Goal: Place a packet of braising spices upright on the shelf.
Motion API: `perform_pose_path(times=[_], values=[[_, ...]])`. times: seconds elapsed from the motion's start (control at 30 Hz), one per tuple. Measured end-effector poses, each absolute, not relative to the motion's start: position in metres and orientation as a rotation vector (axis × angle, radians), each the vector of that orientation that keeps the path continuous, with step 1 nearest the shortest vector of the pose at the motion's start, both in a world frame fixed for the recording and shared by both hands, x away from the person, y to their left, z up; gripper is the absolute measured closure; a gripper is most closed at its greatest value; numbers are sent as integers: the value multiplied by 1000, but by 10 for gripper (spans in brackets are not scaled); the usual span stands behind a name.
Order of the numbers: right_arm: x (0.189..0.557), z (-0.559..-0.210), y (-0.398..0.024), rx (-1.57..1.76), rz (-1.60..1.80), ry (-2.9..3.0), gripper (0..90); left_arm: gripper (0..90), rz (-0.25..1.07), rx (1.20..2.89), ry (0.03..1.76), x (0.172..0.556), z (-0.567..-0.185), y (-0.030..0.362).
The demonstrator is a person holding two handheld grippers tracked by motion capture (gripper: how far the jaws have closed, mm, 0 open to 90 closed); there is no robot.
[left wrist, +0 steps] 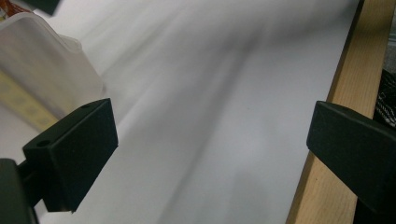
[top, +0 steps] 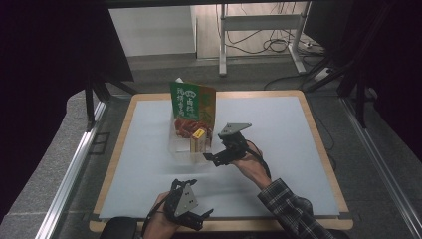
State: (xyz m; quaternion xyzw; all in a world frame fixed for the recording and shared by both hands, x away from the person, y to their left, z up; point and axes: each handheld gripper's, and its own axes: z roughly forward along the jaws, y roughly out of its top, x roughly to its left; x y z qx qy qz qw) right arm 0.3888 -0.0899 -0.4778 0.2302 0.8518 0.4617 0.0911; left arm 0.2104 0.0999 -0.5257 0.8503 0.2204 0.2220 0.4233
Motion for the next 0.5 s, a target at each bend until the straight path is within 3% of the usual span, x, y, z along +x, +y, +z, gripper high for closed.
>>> perform_pose_path(times=[0.33,0.5], values=[[374,-484,-140,736,1265,2536,21,16,555,2135,556,211,-526,101],[376,-485,-146,766,1282,2524,21,16,561,2132,561,212,-525,102]])
